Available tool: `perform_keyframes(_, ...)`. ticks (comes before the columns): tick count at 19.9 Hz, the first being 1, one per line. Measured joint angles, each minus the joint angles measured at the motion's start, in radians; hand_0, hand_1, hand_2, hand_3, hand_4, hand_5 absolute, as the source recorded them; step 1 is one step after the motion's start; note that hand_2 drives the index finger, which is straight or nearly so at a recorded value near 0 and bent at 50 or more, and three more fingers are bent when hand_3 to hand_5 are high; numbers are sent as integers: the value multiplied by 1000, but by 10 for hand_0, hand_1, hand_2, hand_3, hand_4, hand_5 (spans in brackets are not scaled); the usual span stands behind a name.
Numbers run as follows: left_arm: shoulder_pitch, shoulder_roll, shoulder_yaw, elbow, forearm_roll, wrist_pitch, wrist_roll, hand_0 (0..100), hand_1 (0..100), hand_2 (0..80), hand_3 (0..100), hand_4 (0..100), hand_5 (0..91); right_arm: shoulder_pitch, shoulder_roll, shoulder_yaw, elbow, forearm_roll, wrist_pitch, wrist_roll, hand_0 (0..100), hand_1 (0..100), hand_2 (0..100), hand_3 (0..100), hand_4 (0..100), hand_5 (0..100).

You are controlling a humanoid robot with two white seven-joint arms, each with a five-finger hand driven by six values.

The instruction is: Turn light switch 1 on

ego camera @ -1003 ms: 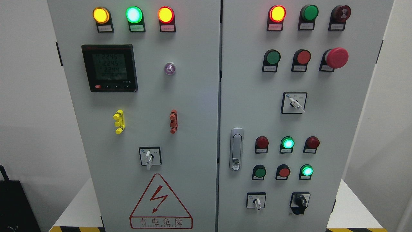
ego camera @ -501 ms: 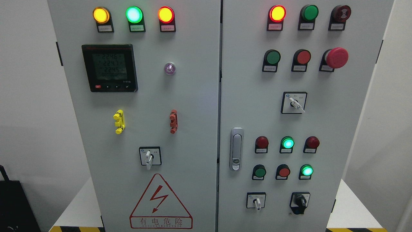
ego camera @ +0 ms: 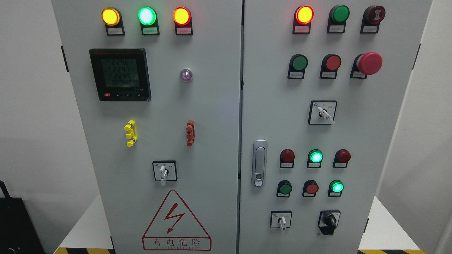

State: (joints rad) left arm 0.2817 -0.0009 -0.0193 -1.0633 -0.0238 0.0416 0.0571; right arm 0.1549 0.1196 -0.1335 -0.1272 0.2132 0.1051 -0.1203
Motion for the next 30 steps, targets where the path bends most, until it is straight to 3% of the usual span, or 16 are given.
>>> perform_keyframes(2, 9, 0, 3, -89, 7, 0, 1, 271, 266, 261, 451, 590, 236, 0, 0, 0, 0, 0, 0, 0, 54, 0, 0, 0, 0, 0)
perform_keyframes(7, 28, 0, 9, -296, 17, -5, 3, 339, 378, 323, 520, 656, 358, 0, 0, 0, 0, 0, 0, 0, 55, 0, 0, 0, 0, 0)
perform_keyframes(11, 44, 0, 12, -447, 20, -6, 5, 366, 403, 385, 568, 687, 451, 0, 0, 0, 0, 0, 0, 0, 55, 0, 0, 0, 0, 0)
perform_keyframes(20, 51, 1, 16, -735, 23, 0, 26, 384, 442, 428, 620, 733, 543, 0, 0, 0, 0, 0, 0, 4, 55, 0, 0, 0, 0, 0)
perform_keyframes(27, -40, 1, 18, -858, 24, 75, 44, 404, 499, 500, 700, 773, 594, 0, 0, 0, 0, 0, 0, 1, 54, 0, 0, 0, 0, 0)
perform_keyframes(30, -90, 1, 18, -891, 24, 110, 68, 289, 541, 527, 730, 787, 622, 0, 0, 0, 0, 0, 0, 1, 54, 0, 0, 0, 0, 0)
